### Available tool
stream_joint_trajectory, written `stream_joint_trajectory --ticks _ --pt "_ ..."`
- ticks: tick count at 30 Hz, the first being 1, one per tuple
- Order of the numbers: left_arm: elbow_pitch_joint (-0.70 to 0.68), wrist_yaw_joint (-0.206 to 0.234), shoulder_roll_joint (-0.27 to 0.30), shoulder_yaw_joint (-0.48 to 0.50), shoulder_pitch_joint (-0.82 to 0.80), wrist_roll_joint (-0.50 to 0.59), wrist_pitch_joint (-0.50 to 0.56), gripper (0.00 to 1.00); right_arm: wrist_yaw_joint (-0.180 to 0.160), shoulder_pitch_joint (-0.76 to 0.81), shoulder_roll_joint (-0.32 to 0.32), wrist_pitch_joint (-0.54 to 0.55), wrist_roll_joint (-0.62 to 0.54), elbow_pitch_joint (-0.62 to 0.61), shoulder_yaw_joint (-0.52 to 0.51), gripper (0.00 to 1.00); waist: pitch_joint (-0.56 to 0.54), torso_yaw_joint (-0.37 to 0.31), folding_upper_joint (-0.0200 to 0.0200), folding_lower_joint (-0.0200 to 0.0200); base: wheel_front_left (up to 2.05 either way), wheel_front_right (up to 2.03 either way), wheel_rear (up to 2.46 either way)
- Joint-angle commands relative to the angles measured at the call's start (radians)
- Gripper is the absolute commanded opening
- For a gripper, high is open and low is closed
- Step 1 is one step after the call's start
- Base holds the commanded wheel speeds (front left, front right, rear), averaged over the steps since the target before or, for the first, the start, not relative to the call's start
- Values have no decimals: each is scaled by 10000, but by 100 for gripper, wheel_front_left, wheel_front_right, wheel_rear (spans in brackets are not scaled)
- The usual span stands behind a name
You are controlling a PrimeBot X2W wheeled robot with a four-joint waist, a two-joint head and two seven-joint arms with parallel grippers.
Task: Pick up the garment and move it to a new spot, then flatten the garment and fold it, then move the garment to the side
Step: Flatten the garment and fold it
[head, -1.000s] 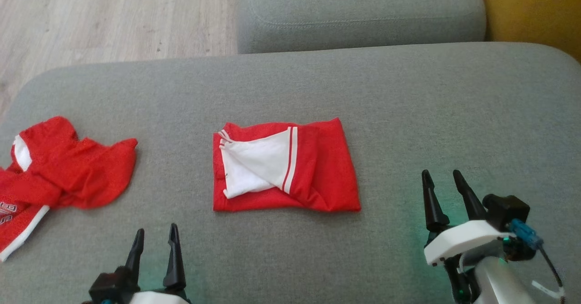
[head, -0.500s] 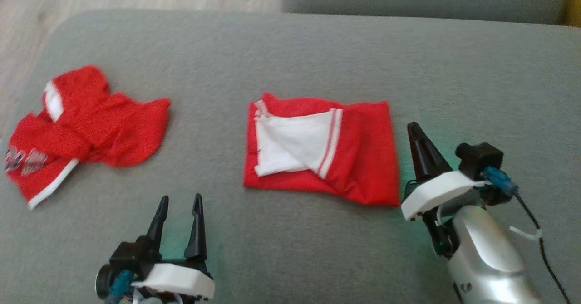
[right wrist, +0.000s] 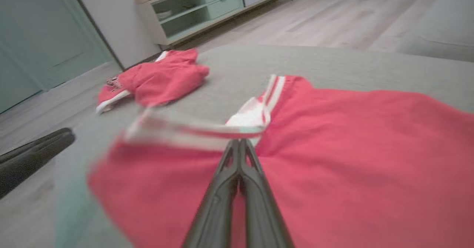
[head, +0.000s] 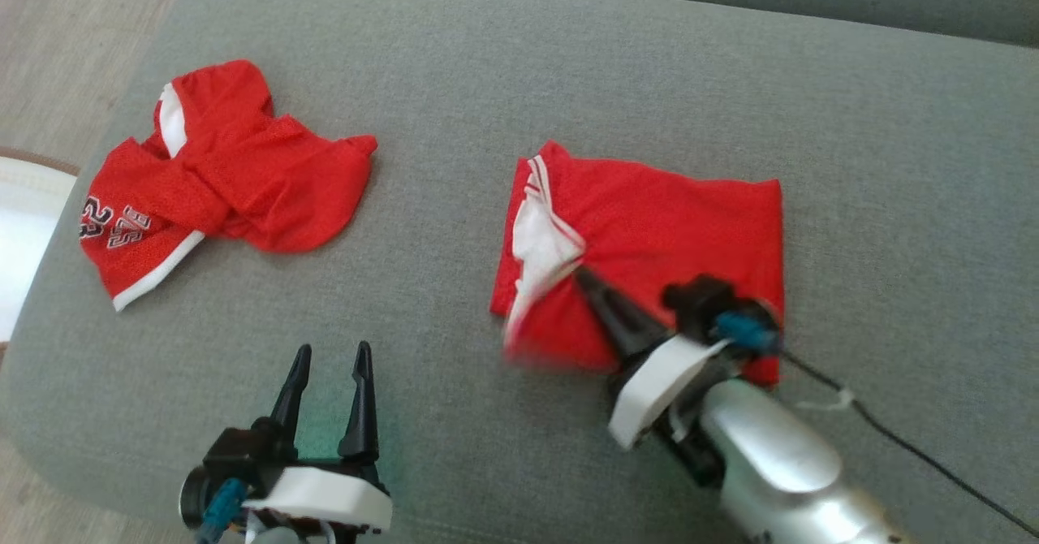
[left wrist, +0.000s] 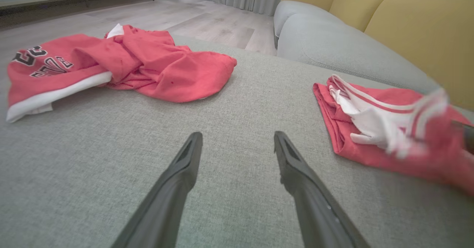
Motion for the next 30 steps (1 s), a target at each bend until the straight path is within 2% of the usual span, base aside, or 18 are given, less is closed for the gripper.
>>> stream_joint_trajectory --ticks 1,4,7,13,17,18,25,30 --pt "-319 50 53 292 -315 -74 -97 100 -7 -153 120 -137 287 -396 649 0 -74 -104 0 -1 0 0 0" --pt "-346 48 53 355 -289 -87 -97 100 -7 -287 120 -137 701 -638 1071 0 -176 -348 0 -1 0 0 0" --pt "-372 31 53 406 -294 -47 -97 100 -7 -344 120 -137 739 -942 630 0 -275 -675 0 -1 0 0 0" --pt "-340 -8 53 659 -361 95 -97 100 -7 89 120 -137 -137 -1323 -1357 0 -503 -1502 0 -1 0 0 0" --pt "-300 6 53 899 -391 180 -97 100 -7 589 120 -137 -900 -1457 -3105 0 -689 -2046 0 -1 0 0 0" --pt "-270 57 53 1093 -379 67 -97 100 -7 899 120 -137 -1208 -1604 -3791 100 -796 -2276 0 -1 0 0 0" --pt "-141 73 53 1774 -218 171 -97 100 -7 1669 120 -137 -1692 -1746 -4621 100 -1067 -2863 0 -1 0 0 0" --pt "-61 79 53 2030 -29 265 -97 100 -7 2184 120 -137 -1874 -1692 -4916 100 -1292 -2992 0 -1 0 0 0"
